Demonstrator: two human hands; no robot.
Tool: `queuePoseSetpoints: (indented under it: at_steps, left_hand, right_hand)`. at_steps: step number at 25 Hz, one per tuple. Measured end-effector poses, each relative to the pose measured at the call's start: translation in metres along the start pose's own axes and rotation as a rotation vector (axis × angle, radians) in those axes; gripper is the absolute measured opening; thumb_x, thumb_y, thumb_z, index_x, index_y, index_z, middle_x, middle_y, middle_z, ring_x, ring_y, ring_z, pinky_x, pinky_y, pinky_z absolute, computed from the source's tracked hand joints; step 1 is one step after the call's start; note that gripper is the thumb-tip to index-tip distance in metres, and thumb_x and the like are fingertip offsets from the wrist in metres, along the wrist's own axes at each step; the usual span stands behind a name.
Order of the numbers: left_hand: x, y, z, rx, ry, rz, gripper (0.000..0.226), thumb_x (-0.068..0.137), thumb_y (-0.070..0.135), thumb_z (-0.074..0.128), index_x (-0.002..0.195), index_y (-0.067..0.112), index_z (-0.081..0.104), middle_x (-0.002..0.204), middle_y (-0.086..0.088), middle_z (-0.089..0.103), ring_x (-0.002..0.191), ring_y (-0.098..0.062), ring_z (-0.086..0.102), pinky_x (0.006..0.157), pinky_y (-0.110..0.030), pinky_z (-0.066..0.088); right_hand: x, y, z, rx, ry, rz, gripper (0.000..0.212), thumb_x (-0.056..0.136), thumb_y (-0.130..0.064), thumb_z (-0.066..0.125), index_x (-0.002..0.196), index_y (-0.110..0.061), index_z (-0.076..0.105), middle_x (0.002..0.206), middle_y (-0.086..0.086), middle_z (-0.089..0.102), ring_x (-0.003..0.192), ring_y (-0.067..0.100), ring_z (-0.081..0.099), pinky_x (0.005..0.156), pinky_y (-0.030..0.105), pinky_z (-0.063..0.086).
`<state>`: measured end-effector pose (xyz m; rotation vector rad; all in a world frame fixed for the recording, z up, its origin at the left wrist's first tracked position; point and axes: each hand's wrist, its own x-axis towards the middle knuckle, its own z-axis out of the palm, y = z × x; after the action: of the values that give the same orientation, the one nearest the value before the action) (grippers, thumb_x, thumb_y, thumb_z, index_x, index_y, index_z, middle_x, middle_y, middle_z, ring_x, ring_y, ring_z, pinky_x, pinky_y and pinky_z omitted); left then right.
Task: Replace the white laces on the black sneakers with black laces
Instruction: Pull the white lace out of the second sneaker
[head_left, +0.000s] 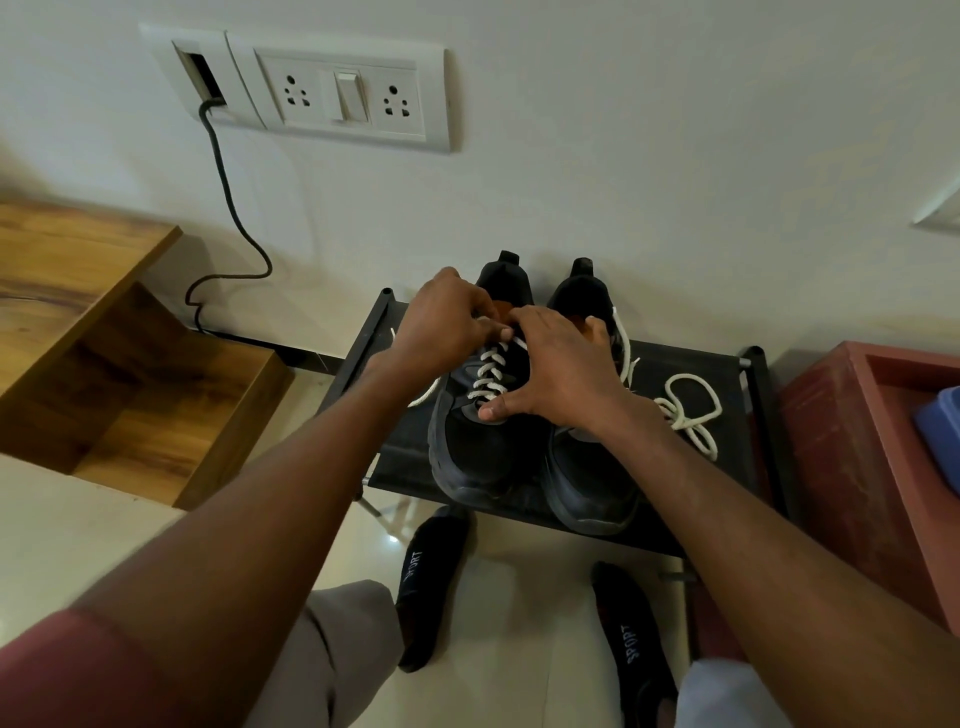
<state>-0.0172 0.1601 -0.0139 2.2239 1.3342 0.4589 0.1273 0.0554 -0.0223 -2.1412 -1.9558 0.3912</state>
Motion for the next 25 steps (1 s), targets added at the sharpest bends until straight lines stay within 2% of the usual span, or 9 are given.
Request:
queuePoseSetpoints:
  at_steps: [3,7,9,13,16,19,23,24,25]
  left_hand:
    - [-0.003,0.004,-0.003,-0.256,-0.004,-0.066,0.018,0.086,0.027,0.084,0.078,0.013,0.074,0.076,0.006,0.069,0.067,-0.008,0.065,0.059,-0.022,0.047]
    - [-0.005,0.011,-0.012,-1.187,-0.053,-0.604,0.027,0.104,0.028,0.063,0.088,0.006,0.062,0.073,-0.006,0.068,0.061,-0.014,0.066,0.058,-0.028,0.049]
    - [-0.005,0.008,-0.012,-1.02,-0.077,-0.539,0.032,0.103,0.038,0.064,0.094,0.007,0.061,0.073,-0.004,0.066,0.059,-0.012,0.061,0.056,-0.027,0.045]
    - [-0.002,0.004,-0.014,-0.096,-0.092,0.026,0.031,0.082,0.037,0.087,0.098,0.015,0.071,0.087,0.005,0.062,0.074,-0.006,0.064,0.063,-0.024,0.051]
    - [-0.001,0.003,-0.011,0.105,-0.124,0.084,0.026,0.075,0.03,0.091,0.094,0.018,0.077,0.101,0.001,0.052,0.087,-0.015,0.056,0.064,-0.021,0.038]
    - [-0.002,0.005,-0.019,-0.128,-0.055,0.013,0.012,0.081,0.02,0.086,0.082,0.012,0.077,0.083,0.004,0.067,0.077,-0.008,0.063,0.069,-0.026,0.049]
    - [0.003,0.008,-0.043,-1.266,0.099,-0.501,0.017,0.104,0.007,0.055,0.089,0.01,0.063,0.094,-0.004,0.072,0.079,-0.013,0.074,0.056,-0.022,0.044]
    - [0.001,0.009,-0.044,-1.306,0.082,-0.559,0.017,0.105,0.006,0.052,0.092,0.009,0.061,0.092,-0.003,0.068,0.071,-0.01,0.07,0.051,-0.019,0.04]
    - [0.0,0.008,-0.043,-1.125,0.065,-0.529,0.012,0.104,0.009,0.056,0.093,0.009,0.062,0.089,-0.001,0.065,0.063,-0.008,0.062,0.049,-0.018,0.038]
  right_hand:
    - [-0.001,0.001,-0.001,0.013,0.0,-0.003,0.118,0.061,-0.079,0.081,0.156,-0.029,0.033,0.163,-0.006,0.039,0.153,0.018,0.032,0.125,0.06,0.013]
    - [-0.001,0.001,-0.003,0.01,-0.009,0.009,0.118,0.059,-0.079,0.082,0.156,-0.03,0.034,0.163,-0.006,0.039,0.153,0.018,0.032,0.124,0.062,0.013]
    - [-0.001,0.001,-0.003,0.003,-0.014,0.008,0.118,0.06,-0.079,0.082,0.156,-0.03,0.034,0.163,-0.006,0.039,0.153,0.018,0.032,0.125,0.061,0.013]
    - [0.0,0.0,-0.002,-0.007,-0.013,0.004,0.119,0.061,-0.08,0.081,0.158,-0.03,0.032,0.163,-0.006,0.039,0.153,0.018,0.032,0.125,0.062,0.013]
    - [0.001,-0.002,-0.001,-0.016,-0.018,0.017,0.122,0.06,-0.081,0.081,0.159,-0.031,0.031,0.163,-0.006,0.039,0.153,0.018,0.032,0.124,0.063,0.014]
    - [0.0,-0.002,-0.003,-0.011,-0.014,0.034,0.12,0.058,-0.08,0.082,0.157,-0.032,0.033,0.162,-0.006,0.04,0.152,0.019,0.033,0.124,0.063,0.014]
    - [-0.001,-0.001,-0.004,0.002,-0.013,0.024,0.116,0.058,-0.08,0.082,0.154,-0.033,0.036,0.16,-0.006,0.042,0.151,0.02,0.036,0.124,0.064,0.015]
    - [-0.001,0.0,-0.005,0.0,-0.018,0.024,0.117,0.058,-0.08,0.082,0.154,-0.033,0.036,0.161,-0.006,0.042,0.151,0.02,0.035,0.123,0.065,0.015]
    - [0.0,-0.001,-0.005,-0.004,-0.028,0.025,0.118,0.058,-0.08,0.082,0.155,-0.032,0.035,0.161,-0.007,0.041,0.151,0.02,0.034,0.123,0.065,0.015]
